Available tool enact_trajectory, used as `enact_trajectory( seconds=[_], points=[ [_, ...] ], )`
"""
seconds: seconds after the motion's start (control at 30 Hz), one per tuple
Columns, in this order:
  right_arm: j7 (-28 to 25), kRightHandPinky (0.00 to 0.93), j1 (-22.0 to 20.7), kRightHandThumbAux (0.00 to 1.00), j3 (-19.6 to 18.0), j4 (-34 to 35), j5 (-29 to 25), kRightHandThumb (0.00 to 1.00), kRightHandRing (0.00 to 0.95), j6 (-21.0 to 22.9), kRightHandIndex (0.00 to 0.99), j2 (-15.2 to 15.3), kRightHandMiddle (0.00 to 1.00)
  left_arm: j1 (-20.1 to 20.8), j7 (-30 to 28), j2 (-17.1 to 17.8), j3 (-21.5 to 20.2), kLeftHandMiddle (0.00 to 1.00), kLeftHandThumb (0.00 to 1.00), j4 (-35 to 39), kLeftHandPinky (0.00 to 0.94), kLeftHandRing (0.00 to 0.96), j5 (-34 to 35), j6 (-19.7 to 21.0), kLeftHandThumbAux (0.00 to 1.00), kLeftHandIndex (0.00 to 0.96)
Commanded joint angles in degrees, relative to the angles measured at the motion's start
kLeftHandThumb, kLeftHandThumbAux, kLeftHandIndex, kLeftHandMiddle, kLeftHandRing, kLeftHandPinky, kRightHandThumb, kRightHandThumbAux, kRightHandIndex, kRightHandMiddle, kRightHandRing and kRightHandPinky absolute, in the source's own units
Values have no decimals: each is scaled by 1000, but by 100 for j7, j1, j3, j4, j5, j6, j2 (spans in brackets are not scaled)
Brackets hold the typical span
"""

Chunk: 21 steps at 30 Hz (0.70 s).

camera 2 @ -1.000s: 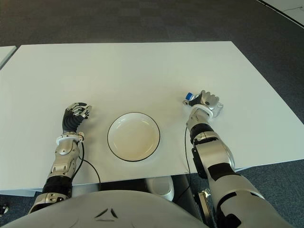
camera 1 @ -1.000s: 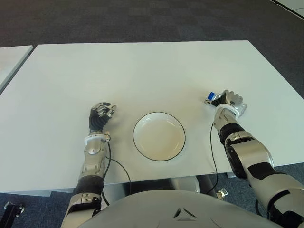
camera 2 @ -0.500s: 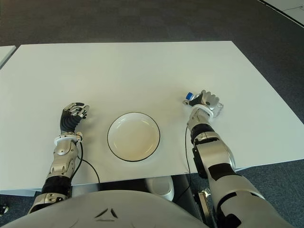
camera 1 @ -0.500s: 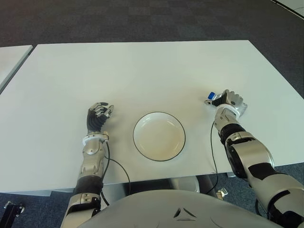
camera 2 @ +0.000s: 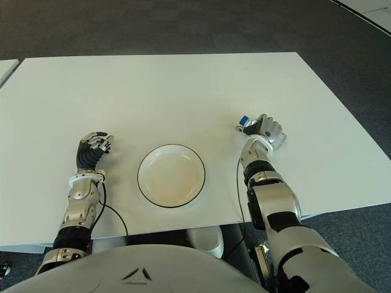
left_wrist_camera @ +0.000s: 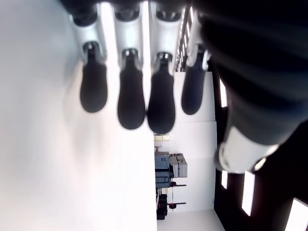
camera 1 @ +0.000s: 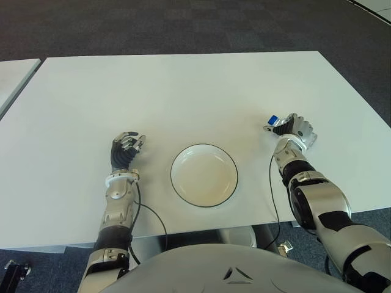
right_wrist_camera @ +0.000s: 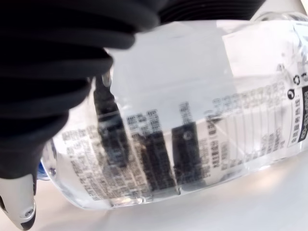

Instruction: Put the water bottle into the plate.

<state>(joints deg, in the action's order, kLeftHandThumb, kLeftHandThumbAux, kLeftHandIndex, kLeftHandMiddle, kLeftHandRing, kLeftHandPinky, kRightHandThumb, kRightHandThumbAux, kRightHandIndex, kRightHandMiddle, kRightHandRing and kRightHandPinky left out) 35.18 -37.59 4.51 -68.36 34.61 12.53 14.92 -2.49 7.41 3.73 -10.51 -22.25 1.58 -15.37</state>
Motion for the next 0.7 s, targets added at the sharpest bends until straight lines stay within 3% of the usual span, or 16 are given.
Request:
enact_trajectory(
  seconds=[0.03,0.27,0.7],
  points=[
    [-66,803,769,709,-195,-76,-643,721,800,-252,442,-579,799,-66,-105,12,-25,668,708,-133,624,652,74,161,712,434],
    [537,776,988,710,43,215,-424,719,767,-647,439,-593,766,-45,-43,40,-17,669,709,-163,624,652,19,171,712,435],
    [986,786,1029,711,586,632,-174,717,756,-819,441,-477,756,-35,-43,49,-30,675,709,-171,630,656,37,170,712,435]
  ],
)
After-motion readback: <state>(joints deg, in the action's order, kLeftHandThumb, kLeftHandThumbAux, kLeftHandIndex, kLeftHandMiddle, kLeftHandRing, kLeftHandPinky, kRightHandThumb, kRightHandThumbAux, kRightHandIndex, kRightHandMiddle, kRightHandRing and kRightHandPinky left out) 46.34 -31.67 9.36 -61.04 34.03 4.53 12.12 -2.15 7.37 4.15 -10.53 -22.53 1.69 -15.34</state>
